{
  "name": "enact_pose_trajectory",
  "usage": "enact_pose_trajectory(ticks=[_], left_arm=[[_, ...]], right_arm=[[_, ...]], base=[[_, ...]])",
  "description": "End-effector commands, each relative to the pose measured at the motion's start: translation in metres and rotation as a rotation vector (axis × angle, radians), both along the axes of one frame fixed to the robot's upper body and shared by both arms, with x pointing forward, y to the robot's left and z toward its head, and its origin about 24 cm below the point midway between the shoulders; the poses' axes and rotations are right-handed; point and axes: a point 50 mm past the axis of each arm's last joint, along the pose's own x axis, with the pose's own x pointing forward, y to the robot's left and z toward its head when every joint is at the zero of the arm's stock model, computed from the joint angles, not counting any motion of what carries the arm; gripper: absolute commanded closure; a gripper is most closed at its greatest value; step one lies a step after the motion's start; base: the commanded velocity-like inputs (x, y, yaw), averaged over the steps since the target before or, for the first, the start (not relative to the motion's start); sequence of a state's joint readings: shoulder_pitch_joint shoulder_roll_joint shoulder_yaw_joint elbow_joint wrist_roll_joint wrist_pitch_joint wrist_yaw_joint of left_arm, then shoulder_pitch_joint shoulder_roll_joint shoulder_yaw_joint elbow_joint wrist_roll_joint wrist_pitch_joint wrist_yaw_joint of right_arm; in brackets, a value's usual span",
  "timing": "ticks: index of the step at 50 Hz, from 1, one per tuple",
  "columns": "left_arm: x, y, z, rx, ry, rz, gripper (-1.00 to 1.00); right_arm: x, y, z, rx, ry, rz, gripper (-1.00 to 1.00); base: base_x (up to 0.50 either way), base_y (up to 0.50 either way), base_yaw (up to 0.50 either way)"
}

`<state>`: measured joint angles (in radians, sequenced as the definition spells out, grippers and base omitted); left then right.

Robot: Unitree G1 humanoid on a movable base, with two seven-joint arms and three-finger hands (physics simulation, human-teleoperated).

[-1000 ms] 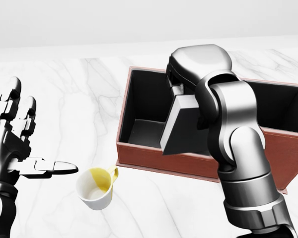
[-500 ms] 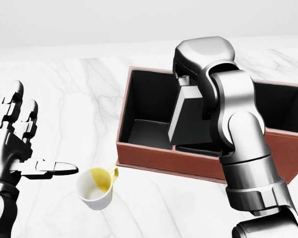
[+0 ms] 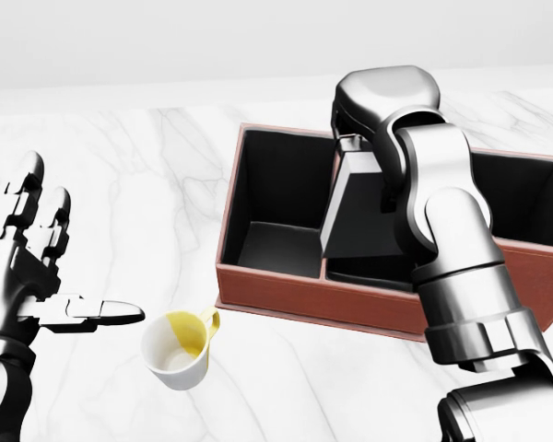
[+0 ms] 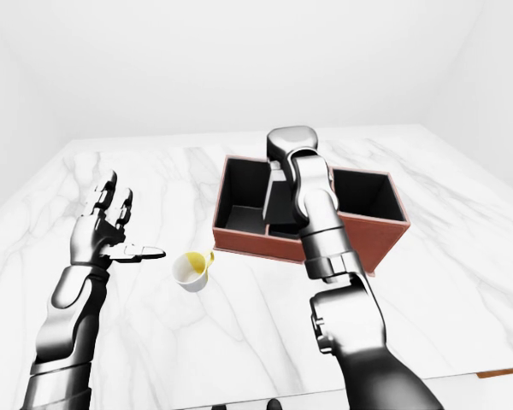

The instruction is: Pick up the book and place it in the caddy.

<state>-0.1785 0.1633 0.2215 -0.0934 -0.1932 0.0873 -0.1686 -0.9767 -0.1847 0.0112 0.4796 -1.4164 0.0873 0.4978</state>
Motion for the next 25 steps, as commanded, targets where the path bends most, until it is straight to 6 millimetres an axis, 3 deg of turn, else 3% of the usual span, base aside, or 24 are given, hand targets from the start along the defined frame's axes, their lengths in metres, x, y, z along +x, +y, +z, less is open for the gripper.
enact_pose_trajectory(ticks=[1, 25], left_arm=[[0.001, 0.002, -0.003, -0.006, 0.015, 0.002, -1.00], [0.002, 0.004, -0.008, -0.014, 0.034, 0.004, -1.00]], right_arm=[[0.009, -0.005, -0.002, 0.012, -0.027, -0.012, 1.00], [0.015, -0.016, -0.011, 0.004, -0.023, -0.042, 1.00]], base=[[0.00, 0.00, 0.00], [0.00, 0.00, 0.00]])
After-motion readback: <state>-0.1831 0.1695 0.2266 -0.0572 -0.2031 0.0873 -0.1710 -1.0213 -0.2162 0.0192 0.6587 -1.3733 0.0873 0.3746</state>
